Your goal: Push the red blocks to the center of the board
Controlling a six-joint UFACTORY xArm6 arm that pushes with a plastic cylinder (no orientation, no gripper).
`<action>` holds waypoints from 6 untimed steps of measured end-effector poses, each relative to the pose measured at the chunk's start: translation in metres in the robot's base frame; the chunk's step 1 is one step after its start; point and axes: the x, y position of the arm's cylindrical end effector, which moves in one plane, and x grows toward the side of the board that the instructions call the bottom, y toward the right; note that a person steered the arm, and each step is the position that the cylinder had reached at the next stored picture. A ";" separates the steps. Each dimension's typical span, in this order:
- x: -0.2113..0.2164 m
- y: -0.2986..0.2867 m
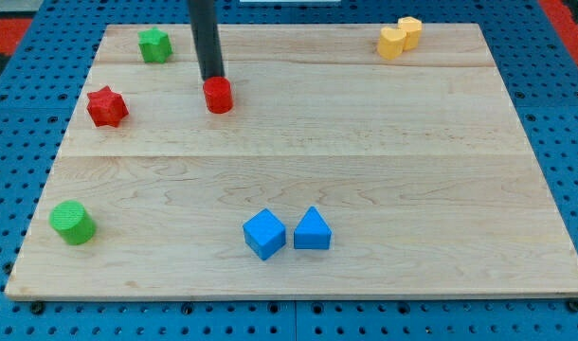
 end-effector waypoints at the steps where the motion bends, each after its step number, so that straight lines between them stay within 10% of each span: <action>1: -0.003 -0.088; 3: 0.076 -0.169; 6: 0.078 -0.014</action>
